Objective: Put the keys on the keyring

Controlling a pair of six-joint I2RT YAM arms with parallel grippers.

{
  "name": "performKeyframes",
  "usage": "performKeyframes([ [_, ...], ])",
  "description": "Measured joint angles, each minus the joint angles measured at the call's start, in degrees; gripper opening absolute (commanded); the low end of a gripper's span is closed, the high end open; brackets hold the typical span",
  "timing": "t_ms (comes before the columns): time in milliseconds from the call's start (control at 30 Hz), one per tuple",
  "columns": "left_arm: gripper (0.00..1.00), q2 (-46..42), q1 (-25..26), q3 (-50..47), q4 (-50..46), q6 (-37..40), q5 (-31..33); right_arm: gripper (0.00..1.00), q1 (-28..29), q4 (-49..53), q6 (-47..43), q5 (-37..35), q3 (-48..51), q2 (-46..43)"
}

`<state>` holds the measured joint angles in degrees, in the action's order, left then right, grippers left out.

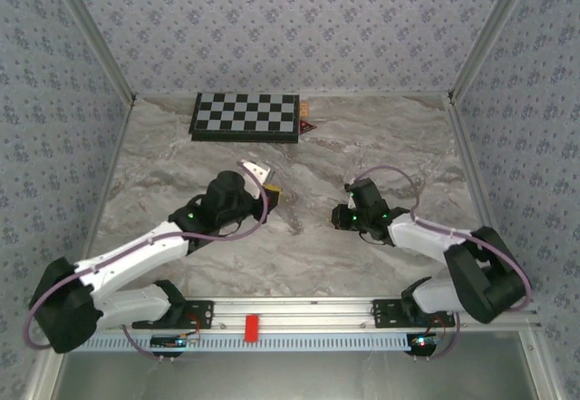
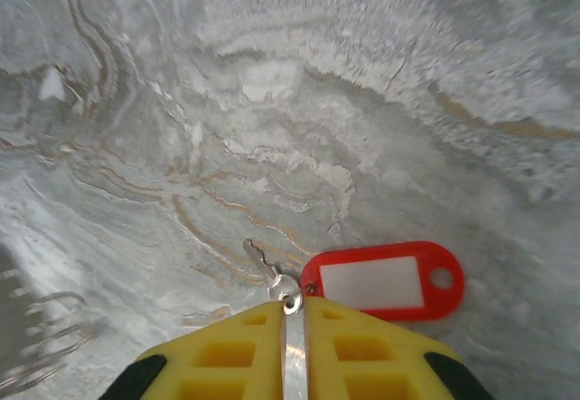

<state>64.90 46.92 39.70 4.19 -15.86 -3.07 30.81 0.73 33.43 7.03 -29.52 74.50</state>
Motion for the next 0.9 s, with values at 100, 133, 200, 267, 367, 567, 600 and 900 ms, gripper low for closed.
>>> performKeyframes([
  [100,0.00,2.6,0.4,-1.4,4.0,0.4,-0.6,0.28,1.0,4.6,0.2,-3.6,-1.1,-3.5],
  [133,0.00,3.0,0.5,-2.0,5.1,0.8,-0.6,0.30,1.4,6.2,0.2,-4.9,-1.9,-3.9],
  [200,0.00,3.2,0.5,-3.1,6.4,1.5,-0.6,0.31,2.2,8.6,0.7,-6.8,-3.6,-4.1],
  [267,0.00,3.0,0.5,-3.7,7.4,2.3,-0.3,0.31,2.7,11.1,1.6,-8.4,-5.3,-4.0],
  [367,0.00,1.1,0.5,-4.5,8.0,3.4,0.3,0.32,3.5,14.1,3.7,-10.3,-8.1,-2.4],
  [567,0.00,-5.7,0.5,-7.5,8.4,4.1,1.8,0.32,6.2,17.2,8.0,-12.3,-12.8,2.9],
  [600,0.00,-6.3,0.5,-7.7,8.5,4.1,2.1,0.32,6.4,17.3,8.5,-12.2,-13.3,3.8],
  [900,0.00,-7.2,0.5,-9.0,9.1,4.0,3.6,0.28,6.5,18.2,12.8,-12.1,-15.5,12.3],
])
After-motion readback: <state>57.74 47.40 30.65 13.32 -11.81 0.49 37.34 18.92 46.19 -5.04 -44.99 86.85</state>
